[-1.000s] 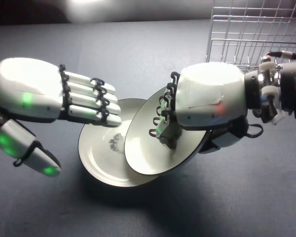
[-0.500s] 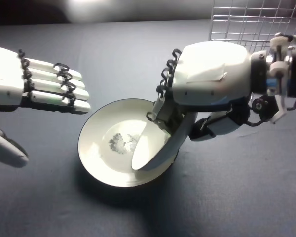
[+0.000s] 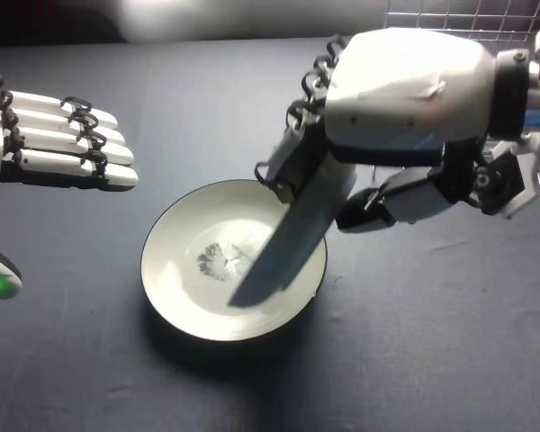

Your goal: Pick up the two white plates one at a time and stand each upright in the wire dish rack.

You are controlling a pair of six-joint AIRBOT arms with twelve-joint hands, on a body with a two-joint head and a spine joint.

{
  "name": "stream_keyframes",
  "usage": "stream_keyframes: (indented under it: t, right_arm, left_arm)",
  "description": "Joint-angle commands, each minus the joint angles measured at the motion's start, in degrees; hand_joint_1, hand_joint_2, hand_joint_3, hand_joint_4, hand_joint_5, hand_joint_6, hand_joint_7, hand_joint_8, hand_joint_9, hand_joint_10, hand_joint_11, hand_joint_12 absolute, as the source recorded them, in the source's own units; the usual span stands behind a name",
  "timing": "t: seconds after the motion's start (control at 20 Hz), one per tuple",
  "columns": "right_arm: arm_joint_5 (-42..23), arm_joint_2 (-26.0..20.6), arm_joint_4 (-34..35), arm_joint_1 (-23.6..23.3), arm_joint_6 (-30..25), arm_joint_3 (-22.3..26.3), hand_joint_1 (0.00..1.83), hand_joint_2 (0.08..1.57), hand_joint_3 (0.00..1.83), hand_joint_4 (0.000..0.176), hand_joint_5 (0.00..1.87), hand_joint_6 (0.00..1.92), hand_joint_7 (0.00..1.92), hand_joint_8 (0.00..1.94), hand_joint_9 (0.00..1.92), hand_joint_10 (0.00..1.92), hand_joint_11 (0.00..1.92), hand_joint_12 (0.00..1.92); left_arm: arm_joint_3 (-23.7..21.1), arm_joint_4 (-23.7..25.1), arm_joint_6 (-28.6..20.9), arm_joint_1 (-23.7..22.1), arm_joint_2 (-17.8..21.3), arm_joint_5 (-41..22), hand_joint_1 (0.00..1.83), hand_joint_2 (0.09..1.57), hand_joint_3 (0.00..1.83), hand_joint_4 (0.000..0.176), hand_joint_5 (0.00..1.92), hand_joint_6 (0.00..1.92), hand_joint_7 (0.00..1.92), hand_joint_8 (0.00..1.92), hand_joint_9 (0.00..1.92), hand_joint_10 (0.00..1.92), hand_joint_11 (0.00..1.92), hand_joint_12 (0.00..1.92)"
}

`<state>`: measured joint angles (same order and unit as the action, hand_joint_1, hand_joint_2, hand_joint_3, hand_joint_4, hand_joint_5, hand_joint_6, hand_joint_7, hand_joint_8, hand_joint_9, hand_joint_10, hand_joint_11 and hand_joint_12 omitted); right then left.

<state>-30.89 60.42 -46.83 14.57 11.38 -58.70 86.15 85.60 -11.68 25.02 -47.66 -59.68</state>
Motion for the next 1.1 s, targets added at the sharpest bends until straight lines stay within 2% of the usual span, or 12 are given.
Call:
stream_keyframes:
  t: [0.0, 0.15, 0.5, 0.6, 0.65, 0.85, 1.05]
  right_arm:
    - [-6.18, -0.47, 3.86, -1.21, -0.46, 0.67, 1.39, 1.07, 0.0, 0.0, 0.92, 1.05, 1.13, 0.68, 1.07, 0.91, 0.97, 0.79]
    - [-5.48, -1.6, 6.11, -2.45, -1.06, 2.02, 1.39, 1.06, 0.0, 0.0, 0.95, 1.01, 1.15, 0.64, 1.09, 0.88, 0.97, 0.8]
    - [-0.89, -2.97, 17.62, -5.45, -1.35, 2.81, 1.39, 1.05, 0.0, 0.0, 1.0, 0.89, 1.14, 0.66, 1.1, 0.89, 0.97, 0.81]
    - [0.4, -3.02, 20.85, -6.43, -1.43, 2.82, 1.4, 1.05, 0.0, 0.0, 1.03, 0.84, 1.15, 0.64, 1.1, 0.91, 0.95, 0.82]
    - [0.96, -3.06, 22.39, -7.01, -1.45, 2.81, 1.4, 1.03, 0.0, 0.0, 1.06, 0.78, 1.19, 0.57, 1.13, 0.86, 0.97, 0.79]
    - [2.38, -3.34, 25.25, -8.43, -1.54, 2.79, 1.4, 1.03, 0.0, 0.0, 1.07, 0.79, 1.23, 0.52, 1.14, 0.82, 1.01, 0.74]
    - [3.74, -3.59, 28.25, -9.42, -1.64, 2.71, 1.4, 1.04, 0.0, 0.0, 1.05, 0.81, 1.19, 0.6, 1.12, 0.85, 1.01, 0.74]
  left_arm:
    - [0.01, -5.83, -0.3, -0.04, 1.35, -2.72, 0.0, 1.11, 0.0, 0.0, 0.0, 0.0, 0.0, 0.0, 0.0, 0.0, 0.0, 0.0]
    - [-0.54, -6.97, -0.61, 0.4, 1.98, -2.75, 0.0, 1.1, 0.0, 0.0, 0.01, 0.0, 0.0, 0.0, 0.0, 0.0, 0.0, 0.0]
    - [-1.79, -6.45, -1.62, 0.07, 1.97, -2.66, 0.0, 1.11, 0.0, 0.0, 0.01, 0.0, 0.0, 0.0, 0.0, 0.0, 0.0, 0.0]
    - [-1.8, -5.78, -1.63, 0.46, 1.85, -2.37, 0.0, 1.11, 0.0, 0.0, 0.0, 0.0, 0.0, 0.0, 0.0, 0.0, 0.0, 0.0]
    - [-1.74, -5.33, -1.63, 0.69, 1.73, -2.23, 0.0, 1.1, 0.0, 0.0, 0.0, 0.0, 0.0, 0.0, 0.0, 0.0, 0.0, 0.0]
    - [-1.66, -4.78, -1.79, 0.64, 1.28, -2.11, 0.0, 1.1, 0.0, 0.0, 0.02, 0.01, 0.0, 0.0, 0.0, 0.0, 0.0, 0.0]
    - [-1.88, -4.58, -1.8, 0.38, 1.1, -1.98, 0.0, 1.11, 0.0, 0.0, 0.01, 0.0, 0.0, 0.0, 0.0, 0.0, 0.0, 0.0]
